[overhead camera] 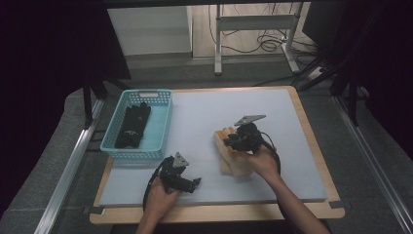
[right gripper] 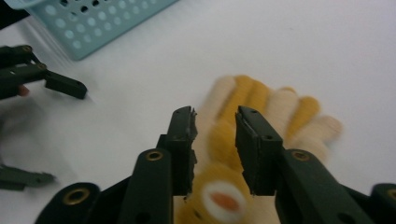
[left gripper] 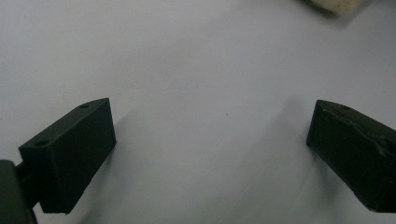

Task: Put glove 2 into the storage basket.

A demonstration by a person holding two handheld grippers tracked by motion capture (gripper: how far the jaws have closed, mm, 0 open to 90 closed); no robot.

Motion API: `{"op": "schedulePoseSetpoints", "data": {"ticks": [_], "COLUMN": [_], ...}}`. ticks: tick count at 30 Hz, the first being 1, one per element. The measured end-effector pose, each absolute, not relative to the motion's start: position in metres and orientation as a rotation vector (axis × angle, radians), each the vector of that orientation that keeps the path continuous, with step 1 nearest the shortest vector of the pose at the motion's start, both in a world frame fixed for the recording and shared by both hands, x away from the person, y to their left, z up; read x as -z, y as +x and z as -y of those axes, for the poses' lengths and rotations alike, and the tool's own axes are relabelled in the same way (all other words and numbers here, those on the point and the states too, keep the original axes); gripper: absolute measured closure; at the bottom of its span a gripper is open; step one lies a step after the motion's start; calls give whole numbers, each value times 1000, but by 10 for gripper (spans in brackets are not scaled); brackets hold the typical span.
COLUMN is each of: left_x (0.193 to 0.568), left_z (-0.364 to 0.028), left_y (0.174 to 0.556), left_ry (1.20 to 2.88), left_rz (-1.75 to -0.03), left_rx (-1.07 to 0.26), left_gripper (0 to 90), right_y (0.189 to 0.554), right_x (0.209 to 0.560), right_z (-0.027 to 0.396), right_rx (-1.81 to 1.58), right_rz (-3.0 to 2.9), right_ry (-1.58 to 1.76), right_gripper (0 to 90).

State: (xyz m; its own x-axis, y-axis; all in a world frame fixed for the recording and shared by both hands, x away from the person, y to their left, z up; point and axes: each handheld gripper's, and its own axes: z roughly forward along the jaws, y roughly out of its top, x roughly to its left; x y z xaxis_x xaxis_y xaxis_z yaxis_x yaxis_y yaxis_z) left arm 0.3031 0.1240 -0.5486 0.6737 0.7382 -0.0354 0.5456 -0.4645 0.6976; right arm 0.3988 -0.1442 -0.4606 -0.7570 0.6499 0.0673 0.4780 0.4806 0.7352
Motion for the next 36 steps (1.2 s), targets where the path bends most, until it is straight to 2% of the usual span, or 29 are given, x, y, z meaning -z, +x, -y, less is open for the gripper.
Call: {"op": "schedulePoseSetpoints", "data": {"ticks": [7,18,21,23,26,36], "left_x": [549,549,549,549,549,549], "left_z": [-124,-124,-124,-124,-124,-124], "left_y": [303,303,303,303,303,303], "left_ry": [2186,2186,2187,2187,2188,2187], "left_rz": [-984,-985,-985,-985,-983,-983], "left_rx": [-355,-354,-354,-354,-356,-355], "left_gripper": [16,16,16,16,16,16], "right_y": [391,390,393,392,385,383], "right_x": [468,486,493,496,493,464], "right_z": [166,167,161,156,152,147], "right_rx": [-1068,-1062,-1020,-988,-949,-1094], "right_rz": [-2537,-2620,-2655,-2665,-2627,-2502], "right_ry": [904,711,647,607,592,897], "right_gripper": [477,407,440,537,609,617]}}
